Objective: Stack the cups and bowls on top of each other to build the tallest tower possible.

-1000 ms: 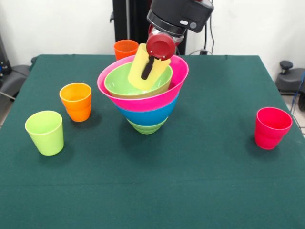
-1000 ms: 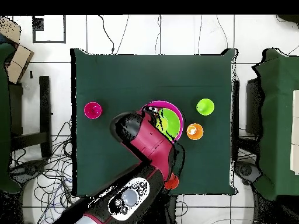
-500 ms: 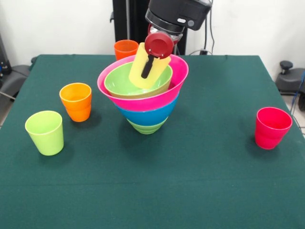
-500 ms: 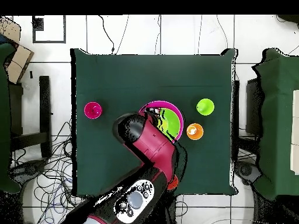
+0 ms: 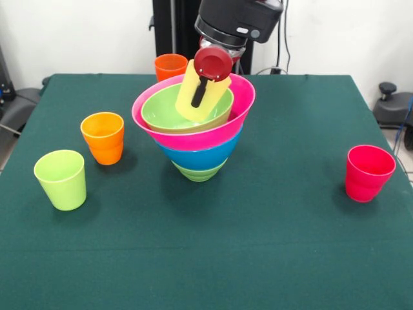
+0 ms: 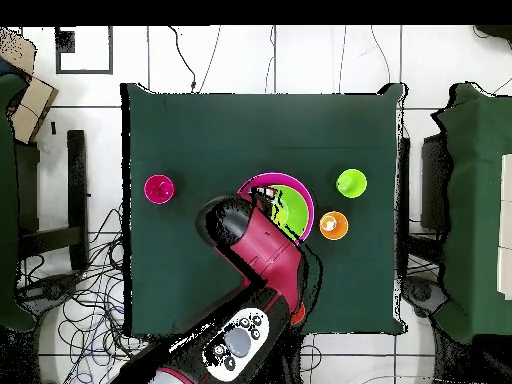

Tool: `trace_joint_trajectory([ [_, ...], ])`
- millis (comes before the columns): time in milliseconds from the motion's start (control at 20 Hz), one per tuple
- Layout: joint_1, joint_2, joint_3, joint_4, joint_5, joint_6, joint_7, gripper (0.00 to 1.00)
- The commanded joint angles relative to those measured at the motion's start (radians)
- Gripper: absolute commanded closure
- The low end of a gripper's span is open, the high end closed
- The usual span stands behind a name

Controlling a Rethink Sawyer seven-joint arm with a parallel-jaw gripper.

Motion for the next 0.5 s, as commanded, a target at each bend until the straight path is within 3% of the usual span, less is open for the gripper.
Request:
trace_joint_trajectory([
  [50, -0.027, -0.027, 0.186, 0.090, -0.036, -0.076, 0.077, 1.00],
  [500, -0.041, -0.037, 0.201, 0.101, -0.049, -0.094, 0.070, 1.00],
])
